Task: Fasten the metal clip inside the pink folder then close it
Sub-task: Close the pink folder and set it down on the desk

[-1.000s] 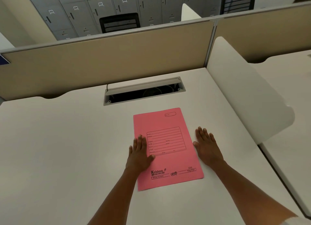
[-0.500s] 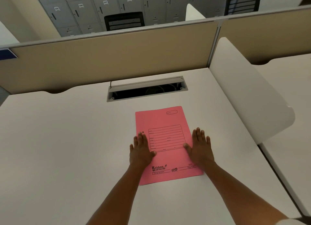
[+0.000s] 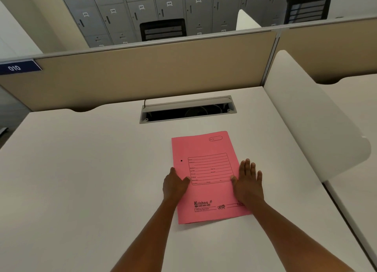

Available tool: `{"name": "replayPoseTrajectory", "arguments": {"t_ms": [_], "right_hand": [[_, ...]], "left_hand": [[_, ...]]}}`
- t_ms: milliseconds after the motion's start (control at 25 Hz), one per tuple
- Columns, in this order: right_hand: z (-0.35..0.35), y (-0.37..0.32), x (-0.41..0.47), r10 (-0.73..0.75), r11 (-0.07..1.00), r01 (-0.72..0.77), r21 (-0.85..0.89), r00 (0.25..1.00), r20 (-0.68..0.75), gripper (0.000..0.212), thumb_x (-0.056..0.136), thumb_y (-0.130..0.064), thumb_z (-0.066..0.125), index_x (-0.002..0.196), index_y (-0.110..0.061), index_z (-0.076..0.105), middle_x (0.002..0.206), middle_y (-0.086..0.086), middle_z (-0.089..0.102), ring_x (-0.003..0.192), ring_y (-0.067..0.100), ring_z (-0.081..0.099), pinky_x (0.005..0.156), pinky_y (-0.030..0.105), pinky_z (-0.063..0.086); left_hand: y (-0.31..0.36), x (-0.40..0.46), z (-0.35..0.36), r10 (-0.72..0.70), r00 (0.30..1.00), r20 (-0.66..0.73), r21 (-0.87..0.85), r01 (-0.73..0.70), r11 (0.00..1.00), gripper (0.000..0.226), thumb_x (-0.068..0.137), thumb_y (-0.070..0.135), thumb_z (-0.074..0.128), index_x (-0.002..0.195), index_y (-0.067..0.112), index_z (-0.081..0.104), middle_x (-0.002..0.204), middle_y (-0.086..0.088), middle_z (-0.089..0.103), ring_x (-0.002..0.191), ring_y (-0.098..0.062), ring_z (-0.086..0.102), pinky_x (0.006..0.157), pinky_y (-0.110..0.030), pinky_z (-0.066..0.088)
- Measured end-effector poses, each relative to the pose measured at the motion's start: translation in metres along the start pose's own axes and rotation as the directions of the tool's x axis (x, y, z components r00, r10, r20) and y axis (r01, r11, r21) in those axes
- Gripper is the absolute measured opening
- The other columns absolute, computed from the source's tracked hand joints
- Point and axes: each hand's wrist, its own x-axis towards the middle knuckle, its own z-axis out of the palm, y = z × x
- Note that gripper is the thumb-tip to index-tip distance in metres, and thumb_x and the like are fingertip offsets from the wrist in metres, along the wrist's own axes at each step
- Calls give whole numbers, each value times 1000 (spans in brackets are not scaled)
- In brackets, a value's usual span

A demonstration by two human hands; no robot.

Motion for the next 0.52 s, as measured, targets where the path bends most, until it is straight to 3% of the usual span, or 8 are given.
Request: {"name": "replayPoseTrajectory", "arguments": {"t_ms": [160, 240, 360, 520], "right_hand": [[0, 0, 1, 5, 1000, -5, 4, 1000, -1, 70, 102, -45, 19, 152, -8, -13, 163, 12, -13, 150, 29, -11, 122, 50, -2], [-1, -3, 1, 12, 1000, -12, 23, 1000, -2, 69, 102, -44, 21, 153, -8, -11, 164, 12, -12, 151, 29, -11, 122, 50, -2], [1, -8, -1, 29, 998, -28, 54, 999, -23, 69, 102, -42, 24, 154, -8, -6, 164, 12, -7, 151, 31, -8, 122, 51, -1], [3, -19, -6, 54, 991, -46, 124, 996, -64, 69, 101, -45, 29, 154, -8, 6, 164, 15, 2, 151, 33, -2, 122, 51, 2]], "left_hand": [[-22, 5, -7, -27, 997, 66, -229, 42, 973, 68, 76, 39, 70, 138, 29, 44, 123, -1, 69, 103, -26, 69, 95, -52, 55], [-27, 5, -10, -6, 994, 107, -316, 39, 948, 62, 80, 33, 71, 136, 30, 45, 114, -3, 71, 96, -24, 71, 89, -53, 58], [-22, -1, -17, 42, 986, 163, -478, 42, 877, 53, 91, 17, 66, 137, 29, 43, 119, -7, 69, 97, -28, 71, 81, -52, 61], [-23, 0, -28, 72, 985, 155, -552, 26, 834, 51, 94, 12, 63, 137, 32, 43, 120, -6, 69, 98, -27, 72, 84, -50, 61]]}}
